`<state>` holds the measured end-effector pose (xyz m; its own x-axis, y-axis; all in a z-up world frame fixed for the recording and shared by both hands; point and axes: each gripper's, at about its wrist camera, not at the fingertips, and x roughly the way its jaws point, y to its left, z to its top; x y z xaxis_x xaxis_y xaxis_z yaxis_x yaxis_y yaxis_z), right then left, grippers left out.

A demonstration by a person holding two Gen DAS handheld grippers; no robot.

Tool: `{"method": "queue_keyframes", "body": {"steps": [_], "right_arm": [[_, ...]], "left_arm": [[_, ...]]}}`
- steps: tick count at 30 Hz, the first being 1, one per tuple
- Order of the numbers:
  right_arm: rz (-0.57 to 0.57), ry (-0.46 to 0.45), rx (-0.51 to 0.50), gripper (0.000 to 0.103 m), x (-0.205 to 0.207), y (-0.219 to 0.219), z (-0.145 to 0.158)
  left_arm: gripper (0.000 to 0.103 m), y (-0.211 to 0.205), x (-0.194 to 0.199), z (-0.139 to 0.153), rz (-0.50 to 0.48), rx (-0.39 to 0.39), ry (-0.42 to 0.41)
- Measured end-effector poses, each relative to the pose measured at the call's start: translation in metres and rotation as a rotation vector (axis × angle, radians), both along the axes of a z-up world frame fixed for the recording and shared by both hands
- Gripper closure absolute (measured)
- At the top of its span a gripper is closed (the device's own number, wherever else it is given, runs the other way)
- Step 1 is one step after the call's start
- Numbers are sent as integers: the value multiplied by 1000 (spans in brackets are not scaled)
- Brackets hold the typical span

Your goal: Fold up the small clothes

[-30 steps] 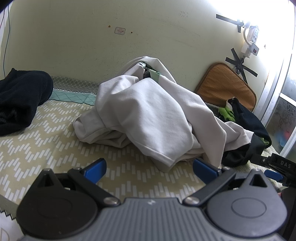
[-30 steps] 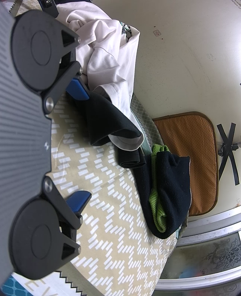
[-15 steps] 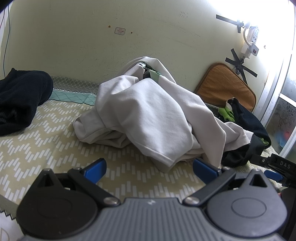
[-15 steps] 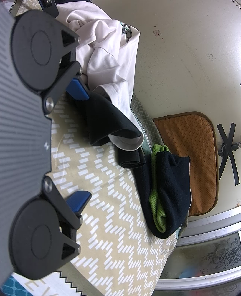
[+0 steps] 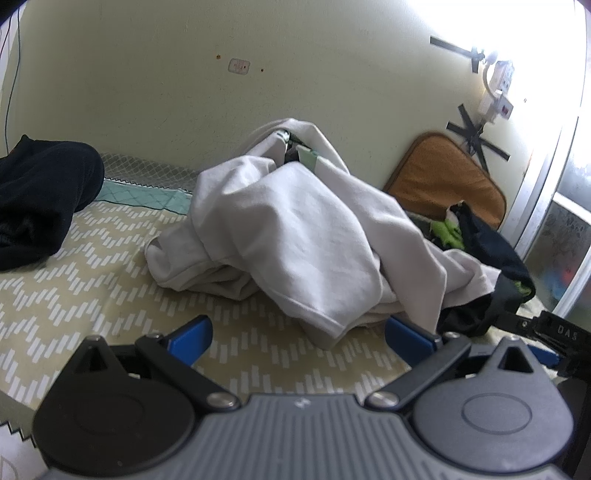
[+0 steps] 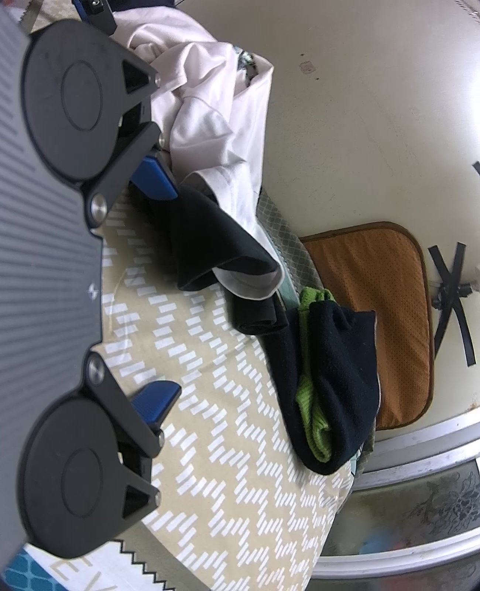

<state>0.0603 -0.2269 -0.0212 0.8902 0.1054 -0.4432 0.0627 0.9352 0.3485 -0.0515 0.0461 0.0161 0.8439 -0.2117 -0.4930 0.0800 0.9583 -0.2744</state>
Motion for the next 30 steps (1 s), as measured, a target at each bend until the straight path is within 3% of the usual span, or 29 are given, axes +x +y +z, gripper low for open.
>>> {"method": "queue_keyframes", "body": {"steps": [3,5,7,9,11,12,13,14,16,18,20,24,27,30], "right_arm": [[9,-68,31,5,-13,-9,7],[98,-136,48,7,-22,-12,19],[202,-202,-15,7,-27,-1,33],[318,-216,-114,8,-23,22,41],[423,-192,-161,12,-11,47,41],[457,-176,-164,14,-3,56,39],[486,-160,-161,16,6,66,36],[509,-143,-160,21,15,75,33],[558,-93,-170,42,34,93,24],[622,-37,-177,95,49,105,18],[622,-34,-164,95,53,105,22],[504,-213,-211,96,31,68,71],[447,-265,-208,96,7,26,105],[462,-285,-241,96,-27,-6,118]], "left_arm": [[0,12,-4,5,-2,-50,-13],[1,19,-5,13,-7,-78,-34],[7,26,1,19,-5,-108,-34],[22,31,13,20,-23,-163,4],[59,30,32,14,-61,-214,71],[65,28,38,10,-70,-214,95],[85,26,43,7,-70,-208,111],[98,25,46,4,-70,-207,126],[98,27,43,7,-68,-217,108],[99,34,31,20,-55,-197,42],[99,45,15,39,-36,-174,-24],[99,72,-11,64,-14,-197,-71],[99,86,-42,74,-53,-231,-111],[98,91,-77,78,-119,-207,-182]]}}
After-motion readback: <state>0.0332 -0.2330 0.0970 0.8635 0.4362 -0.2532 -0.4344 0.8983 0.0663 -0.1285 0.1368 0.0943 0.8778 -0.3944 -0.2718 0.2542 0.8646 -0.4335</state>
